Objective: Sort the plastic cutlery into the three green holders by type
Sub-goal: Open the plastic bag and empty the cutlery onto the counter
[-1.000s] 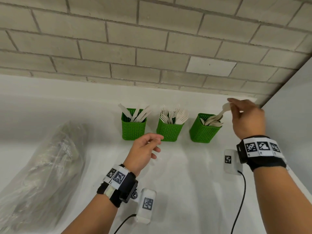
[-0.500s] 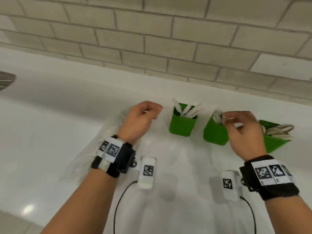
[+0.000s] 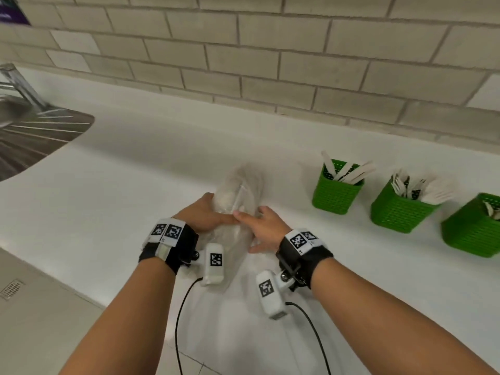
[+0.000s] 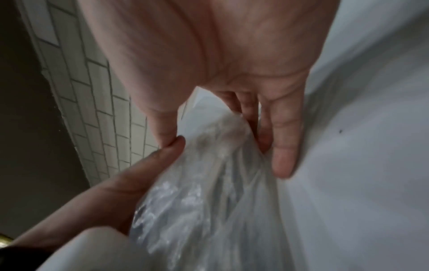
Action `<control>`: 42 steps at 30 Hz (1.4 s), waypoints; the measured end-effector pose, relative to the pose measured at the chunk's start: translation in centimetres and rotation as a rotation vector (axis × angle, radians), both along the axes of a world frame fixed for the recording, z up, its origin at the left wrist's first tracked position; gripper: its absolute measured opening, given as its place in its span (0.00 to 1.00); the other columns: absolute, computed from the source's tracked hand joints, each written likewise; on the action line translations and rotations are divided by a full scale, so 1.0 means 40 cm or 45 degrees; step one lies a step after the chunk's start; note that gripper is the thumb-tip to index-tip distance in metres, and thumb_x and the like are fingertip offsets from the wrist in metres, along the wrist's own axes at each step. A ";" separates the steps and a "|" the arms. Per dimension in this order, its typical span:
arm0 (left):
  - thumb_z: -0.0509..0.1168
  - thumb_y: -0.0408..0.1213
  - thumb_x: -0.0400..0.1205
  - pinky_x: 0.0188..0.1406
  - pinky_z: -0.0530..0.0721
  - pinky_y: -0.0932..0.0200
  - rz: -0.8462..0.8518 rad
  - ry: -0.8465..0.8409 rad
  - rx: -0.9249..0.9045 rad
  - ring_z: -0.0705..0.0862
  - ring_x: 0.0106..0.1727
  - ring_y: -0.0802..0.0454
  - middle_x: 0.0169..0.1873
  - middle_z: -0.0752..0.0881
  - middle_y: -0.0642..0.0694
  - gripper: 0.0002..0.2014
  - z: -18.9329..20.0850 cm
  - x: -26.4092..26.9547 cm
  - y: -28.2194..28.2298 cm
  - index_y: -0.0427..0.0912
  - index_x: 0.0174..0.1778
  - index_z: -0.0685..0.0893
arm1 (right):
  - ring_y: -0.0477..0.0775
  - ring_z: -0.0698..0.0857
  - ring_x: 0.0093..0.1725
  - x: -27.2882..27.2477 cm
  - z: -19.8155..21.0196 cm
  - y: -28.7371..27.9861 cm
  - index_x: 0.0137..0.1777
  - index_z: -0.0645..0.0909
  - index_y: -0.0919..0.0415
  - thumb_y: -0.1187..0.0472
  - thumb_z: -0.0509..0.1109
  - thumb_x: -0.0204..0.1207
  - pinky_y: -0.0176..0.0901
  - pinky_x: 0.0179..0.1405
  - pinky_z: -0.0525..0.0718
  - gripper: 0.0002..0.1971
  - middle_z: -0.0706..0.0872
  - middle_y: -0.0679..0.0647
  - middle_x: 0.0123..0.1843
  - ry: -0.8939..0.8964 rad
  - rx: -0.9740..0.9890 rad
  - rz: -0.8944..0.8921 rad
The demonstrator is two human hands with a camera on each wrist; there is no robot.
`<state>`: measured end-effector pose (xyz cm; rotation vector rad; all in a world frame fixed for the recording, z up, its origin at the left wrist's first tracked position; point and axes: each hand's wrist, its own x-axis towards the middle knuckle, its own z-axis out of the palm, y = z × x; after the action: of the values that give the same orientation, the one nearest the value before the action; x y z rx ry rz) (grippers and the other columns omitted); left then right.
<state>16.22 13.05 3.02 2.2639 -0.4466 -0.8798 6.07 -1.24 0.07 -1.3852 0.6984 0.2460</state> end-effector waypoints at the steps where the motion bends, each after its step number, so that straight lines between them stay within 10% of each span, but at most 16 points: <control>1: 0.82 0.62 0.59 0.56 0.87 0.44 -0.026 0.027 -0.056 0.90 0.51 0.51 0.52 0.90 0.48 0.39 0.000 -0.006 -0.002 0.46 0.62 0.82 | 0.58 0.85 0.58 -0.003 -0.002 0.005 0.71 0.69 0.61 0.42 0.80 0.67 0.59 0.46 0.90 0.39 0.80 0.56 0.65 0.002 0.024 -0.029; 9: 0.73 0.43 0.79 0.60 0.86 0.43 -0.179 0.350 -0.480 0.90 0.56 0.45 0.54 0.91 0.43 0.17 0.034 -0.221 -0.069 0.44 0.63 0.85 | 0.56 0.91 0.49 -0.198 -0.019 -0.085 0.59 0.79 0.59 0.42 0.79 0.67 0.57 0.46 0.91 0.27 0.90 0.56 0.53 -0.133 -0.181 -0.146; 19: 0.73 0.55 0.76 0.53 0.85 0.52 -0.010 0.471 -0.478 0.82 0.62 0.49 0.64 0.79 0.45 0.38 0.017 -0.474 -0.251 0.55 0.79 0.63 | 0.50 0.88 0.49 -0.555 0.033 -0.304 0.58 0.83 0.56 0.52 0.74 0.76 0.46 0.50 0.87 0.14 0.88 0.51 0.50 -0.162 -0.539 -0.351; 25: 0.74 0.51 0.77 0.43 0.83 0.54 0.228 0.543 -0.592 0.87 0.49 0.46 0.58 0.86 0.45 0.35 0.015 -0.554 -0.284 0.46 0.77 0.68 | 0.53 0.85 0.61 -0.646 -0.003 -0.322 0.69 0.80 0.57 0.42 0.69 0.77 0.57 0.66 0.82 0.25 0.86 0.53 0.62 -0.135 -0.470 -0.297; 30: 0.74 0.48 0.75 0.32 0.80 0.58 0.019 0.454 -0.883 0.84 0.37 0.52 0.49 0.87 0.47 0.27 0.133 -0.642 -0.380 0.48 0.69 0.76 | 0.51 0.90 0.55 -0.686 0.058 -0.325 0.59 0.87 0.53 0.40 0.61 0.82 0.48 0.57 0.85 0.20 0.92 0.51 0.53 -0.212 -0.198 -0.193; 33: 0.68 0.53 0.78 0.42 0.81 0.55 -0.311 0.378 -0.721 0.86 0.43 0.53 0.56 0.87 0.49 0.23 0.135 -0.723 -0.475 0.49 0.67 0.78 | 0.53 0.89 0.44 -0.718 0.093 -0.379 0.49 0.86 0.55 0.45 0.60 0.84 0.48 0.41 0.86 0.18 0.91 0.54 0.44 -0.245 -0.268 -0.642; 36: 0.64 0.48 0.84 0.53 0.79 0.59 -0.474 0.240 -0.524 0.84 0.52 0.56 0.59 0.85 0.51 0.17 0.072 -0.775 -0.535 0.45 0.66 0.80 | 0.56 0.88 0.48 -0.771 0.113 -0.455 0.58 0.84 0.59 0.37 0.55 0.82 0.53 0.46 0.84 0.27 0.89 0.57 0.52 -0.461 -0.017 -0.885; 39: 0.64 0.46 0.78 0.68 0.76 0.56 -0.645 0.247 -0.475 0.81 0.66 0.54 0.67 0.83 0.48 0.25 0.023 -0.821 -0.550 0.41 0.71 0.79 | 0.55 0.88 0.45 -0.808 0.097 -0.472 0.46 0.84 0.58 0.47 0.71 0.78 0.45 0.42 0.83 0.13 0.88 0.55 0.43 -0.302 -0.494 -0.512; 42: 0.69 0.41 0.75 0.51 0.80 0.61 -0.528 0.325 -0.532 0.84 0.51 0.55 0.64 0.84 0.45 0.23 0.001 -0.837 -0.556 0.42 0.66 0.77 | 0.58 0.83 0.38 -0.827 0.078 -0.491 0.38 0.83 0.68 0.58 0.70 0.80 0.49 0.40 0.80 0.13 0.84 0.57 0.34 -0.260 -0.669 -0.505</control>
<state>-17.27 -9.18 3.08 1.6779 -0.9079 -1.1406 -27.02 -20.88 3.17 -1.6961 0.8845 -0.4164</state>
